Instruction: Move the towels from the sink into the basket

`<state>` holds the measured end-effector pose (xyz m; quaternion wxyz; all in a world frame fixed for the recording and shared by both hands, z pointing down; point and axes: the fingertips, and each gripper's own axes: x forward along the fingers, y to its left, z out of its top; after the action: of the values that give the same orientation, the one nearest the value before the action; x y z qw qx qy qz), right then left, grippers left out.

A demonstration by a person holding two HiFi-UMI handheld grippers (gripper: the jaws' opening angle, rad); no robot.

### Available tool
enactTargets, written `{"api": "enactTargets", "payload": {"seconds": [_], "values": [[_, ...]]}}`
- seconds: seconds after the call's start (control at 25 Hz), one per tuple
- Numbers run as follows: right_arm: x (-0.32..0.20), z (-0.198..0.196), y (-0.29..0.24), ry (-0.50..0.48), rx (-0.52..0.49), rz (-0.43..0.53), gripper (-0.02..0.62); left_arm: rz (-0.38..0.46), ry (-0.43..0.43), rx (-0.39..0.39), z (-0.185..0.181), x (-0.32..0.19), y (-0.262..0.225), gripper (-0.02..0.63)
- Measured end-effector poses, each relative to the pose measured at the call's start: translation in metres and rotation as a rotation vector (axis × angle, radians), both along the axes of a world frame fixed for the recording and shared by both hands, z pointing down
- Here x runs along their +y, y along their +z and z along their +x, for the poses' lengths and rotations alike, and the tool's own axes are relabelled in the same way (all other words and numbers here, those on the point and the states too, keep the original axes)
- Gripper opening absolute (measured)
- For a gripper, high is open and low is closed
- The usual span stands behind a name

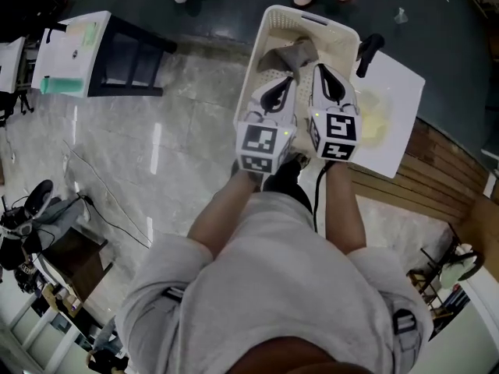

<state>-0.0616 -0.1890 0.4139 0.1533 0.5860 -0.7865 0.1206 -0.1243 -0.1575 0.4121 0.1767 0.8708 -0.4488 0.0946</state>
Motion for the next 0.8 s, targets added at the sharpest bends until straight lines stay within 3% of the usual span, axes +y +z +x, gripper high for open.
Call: {"api": "enactTargets", "payload": {"seconds": [0.48,0.64,0.8], "values": [[0.057,0.040,-0.038,0.212,-0.002,0.069,0.006,0.067,0.235,0.042,0.051,0.037,-0.038,0.020],[0.067,0.064,-0.037,0.226,0.002,0.077,0.006,0.054,0.265,0.042,0.078,0.048,-0.031,0.020],[0.067,0.097,-0.036,0.205,0.002,0.089,0.006,0.054,0.235,0.044,0.109,0.047,-0.025,0.020]]}}
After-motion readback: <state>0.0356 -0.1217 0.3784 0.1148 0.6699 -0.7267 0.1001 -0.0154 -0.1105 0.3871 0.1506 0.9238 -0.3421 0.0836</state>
